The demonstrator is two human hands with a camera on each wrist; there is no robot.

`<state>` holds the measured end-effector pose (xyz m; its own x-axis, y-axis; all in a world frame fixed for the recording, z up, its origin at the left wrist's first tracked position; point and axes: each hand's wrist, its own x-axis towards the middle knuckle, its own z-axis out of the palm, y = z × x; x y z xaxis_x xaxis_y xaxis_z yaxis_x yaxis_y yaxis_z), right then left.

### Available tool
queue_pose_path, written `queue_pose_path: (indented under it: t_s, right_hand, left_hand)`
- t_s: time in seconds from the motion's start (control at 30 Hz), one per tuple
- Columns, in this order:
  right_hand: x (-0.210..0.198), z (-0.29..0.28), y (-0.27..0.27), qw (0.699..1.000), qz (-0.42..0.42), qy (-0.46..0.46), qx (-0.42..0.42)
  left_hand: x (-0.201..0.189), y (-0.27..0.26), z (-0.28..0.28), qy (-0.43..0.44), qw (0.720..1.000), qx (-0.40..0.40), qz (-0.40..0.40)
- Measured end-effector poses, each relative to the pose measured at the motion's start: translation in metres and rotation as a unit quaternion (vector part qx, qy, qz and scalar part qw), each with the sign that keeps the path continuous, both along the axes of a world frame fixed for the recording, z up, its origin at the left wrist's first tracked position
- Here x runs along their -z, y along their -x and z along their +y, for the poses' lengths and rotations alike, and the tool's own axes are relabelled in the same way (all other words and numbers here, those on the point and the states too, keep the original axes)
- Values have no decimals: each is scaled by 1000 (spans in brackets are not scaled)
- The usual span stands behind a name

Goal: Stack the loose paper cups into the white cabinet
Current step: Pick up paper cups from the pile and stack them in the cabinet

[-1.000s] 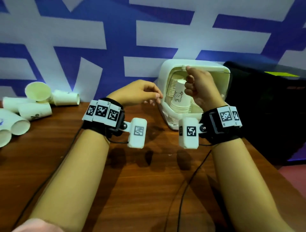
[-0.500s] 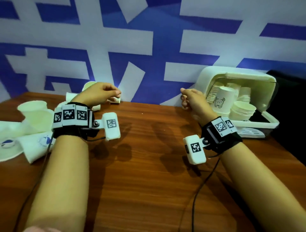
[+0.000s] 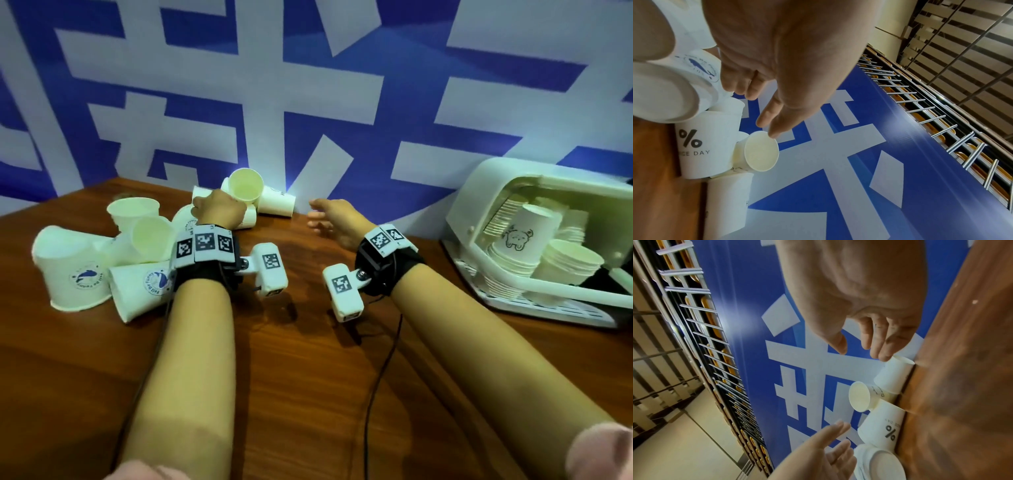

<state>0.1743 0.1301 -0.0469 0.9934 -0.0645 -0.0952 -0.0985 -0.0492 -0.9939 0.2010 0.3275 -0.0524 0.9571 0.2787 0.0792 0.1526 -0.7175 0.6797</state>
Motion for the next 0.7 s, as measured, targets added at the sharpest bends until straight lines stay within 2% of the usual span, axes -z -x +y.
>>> queue_pose_path:
  t_s: [0.3, 0.53, 0.7]
  right_hand:
    - [27, 44, -23, 987, 77, 46, -133]
    - [38, 65, -38, 973, 69, 48, -217]
    - [42, 80, -47, 964, 67, 24, -255]
  left_hand:
    - [11, -8, -4, -64, 992, -40, 98]
    - [11, -12, 4, -29, 994, -71, 78]
    - [16, -14, 10, -28, 996, -44, 71]
